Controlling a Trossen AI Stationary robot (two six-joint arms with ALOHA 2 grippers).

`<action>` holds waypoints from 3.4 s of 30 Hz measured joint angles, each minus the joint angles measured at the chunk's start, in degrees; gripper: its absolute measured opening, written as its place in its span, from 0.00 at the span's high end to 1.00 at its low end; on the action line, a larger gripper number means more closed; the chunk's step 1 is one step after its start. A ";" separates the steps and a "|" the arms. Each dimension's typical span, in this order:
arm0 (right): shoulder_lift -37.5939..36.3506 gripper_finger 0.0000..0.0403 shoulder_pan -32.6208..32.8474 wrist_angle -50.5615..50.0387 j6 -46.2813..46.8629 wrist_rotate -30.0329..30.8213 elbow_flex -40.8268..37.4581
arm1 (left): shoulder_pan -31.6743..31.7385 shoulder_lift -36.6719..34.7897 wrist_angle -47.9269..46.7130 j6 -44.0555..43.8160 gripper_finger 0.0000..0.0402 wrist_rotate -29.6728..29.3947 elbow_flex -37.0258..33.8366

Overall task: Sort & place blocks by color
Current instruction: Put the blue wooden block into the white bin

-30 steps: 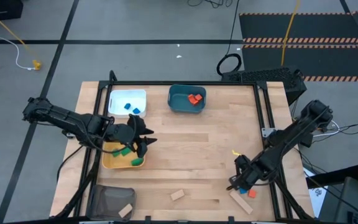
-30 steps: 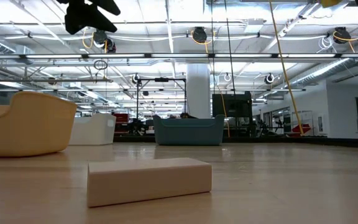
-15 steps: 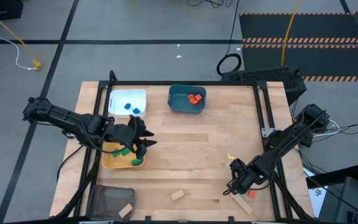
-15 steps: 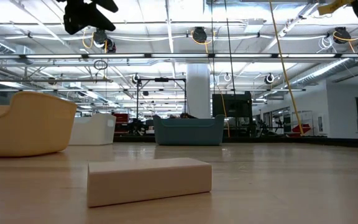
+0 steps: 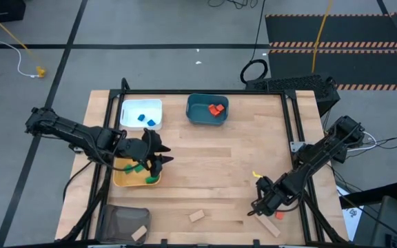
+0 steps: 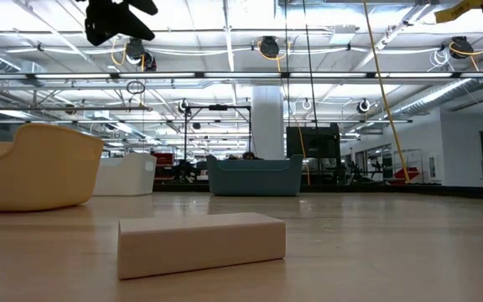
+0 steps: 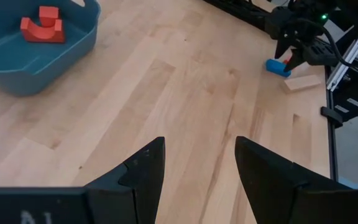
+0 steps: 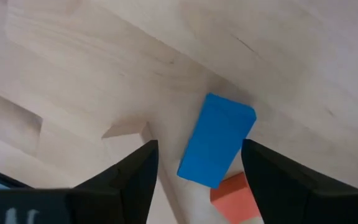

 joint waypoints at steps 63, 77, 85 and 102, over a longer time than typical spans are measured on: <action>-10.14 0.73 -10.62 45.19 -59.21 49.88 -10.62 | -0.90 8.73 23.65 12.07 0.51 -0.03 -0.02; -10.16 0.72 -22.31 82.12 -93.11 54.33 -10.51 | -1.61 18.71 43.57 36.81 0.51 -12.16 -0.04; -10.03 0.71 -27.44 84.53 -90.86 52.39 -10.51 | -0.78 21.44 49.57 49.08 0.51 -20.28 -0.10; -8.08 0.71 -33.14 95.84 -91.17 46.45 -10.49 | 4.62 25.20 67.13 58.76 0.51 -23.75 -0.02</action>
